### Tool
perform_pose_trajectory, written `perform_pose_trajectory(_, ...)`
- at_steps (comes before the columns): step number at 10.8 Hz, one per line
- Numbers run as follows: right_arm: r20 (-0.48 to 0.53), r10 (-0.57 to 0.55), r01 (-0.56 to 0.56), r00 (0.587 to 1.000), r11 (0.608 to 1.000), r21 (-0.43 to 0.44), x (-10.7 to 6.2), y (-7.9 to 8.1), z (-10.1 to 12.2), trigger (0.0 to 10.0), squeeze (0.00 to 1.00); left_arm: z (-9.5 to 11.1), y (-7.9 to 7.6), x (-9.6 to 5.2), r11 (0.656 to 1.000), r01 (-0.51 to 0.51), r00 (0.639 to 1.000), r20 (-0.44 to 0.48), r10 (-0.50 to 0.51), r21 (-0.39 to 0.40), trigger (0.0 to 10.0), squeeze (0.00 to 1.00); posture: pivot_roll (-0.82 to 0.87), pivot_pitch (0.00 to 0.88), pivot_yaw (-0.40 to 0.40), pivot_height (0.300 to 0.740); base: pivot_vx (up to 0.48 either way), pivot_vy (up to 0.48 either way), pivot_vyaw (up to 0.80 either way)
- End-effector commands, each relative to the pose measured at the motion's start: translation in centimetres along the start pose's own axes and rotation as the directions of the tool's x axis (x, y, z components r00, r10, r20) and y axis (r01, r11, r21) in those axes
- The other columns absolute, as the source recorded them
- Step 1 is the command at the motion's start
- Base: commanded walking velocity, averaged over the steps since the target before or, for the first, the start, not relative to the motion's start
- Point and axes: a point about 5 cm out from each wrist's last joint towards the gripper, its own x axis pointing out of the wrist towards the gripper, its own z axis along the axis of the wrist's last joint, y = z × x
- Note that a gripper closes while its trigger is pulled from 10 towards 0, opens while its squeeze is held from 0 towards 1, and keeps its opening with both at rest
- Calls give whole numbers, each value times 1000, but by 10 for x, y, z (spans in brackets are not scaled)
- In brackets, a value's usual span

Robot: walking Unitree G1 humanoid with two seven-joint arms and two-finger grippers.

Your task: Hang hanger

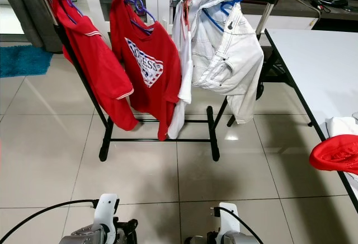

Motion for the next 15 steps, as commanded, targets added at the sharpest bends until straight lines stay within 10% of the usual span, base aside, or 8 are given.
perform_pose_trajectory(1,116,-120,127,986,990,-56,-14,-74,22,10000,0,7,17,1,970,-177,978,-83,192,165,10000,0,47,67,49,740,0,0,0)
perform_pose_trajectory(8,163,-126,136,979,990,-49,-14,-75,21,10000,0,17,25,-1,962,-203,976,-34,213,182,10000,0,52,66,52,740,0,0,0)
perform_pose_trajectory(9,194,-121,132,973,990,-43,-14,-74,23,10000,0,29,24,-1,970,-192,981,18,191,147,10000,1000,50,68,47,740,0,0,0)
perform_pose_trajectory(10,222,-103,116,970,992,-43,-14,-72,24,10000,0,39,23,-1,975,-181,983,64,174,129,10000,1000,52,65,39,740,0,0,0)
perform_pose_trajectory(11,261,-68,94,963,992,-89,-15,-70,28,10000,867,52,22,-3,975,-171,981,121,154,143,10000,1000,53,65,34,740,0,0,0)
perform_pose_trajectory(14,411,45,47,911,976,-212,-19,-61,37,10000,1000,106,18,-20,944,-156,906,424,19,291,10000,1000,57,61,33,740,0,0,0)
perform_pose_trajectory(15,542,142,0,828,967,-254,-31,-37,77,10000,1000,115,15,-30,943,-137,866,498,-34,303,10000,1000,57,62,34,740,0,0,0)
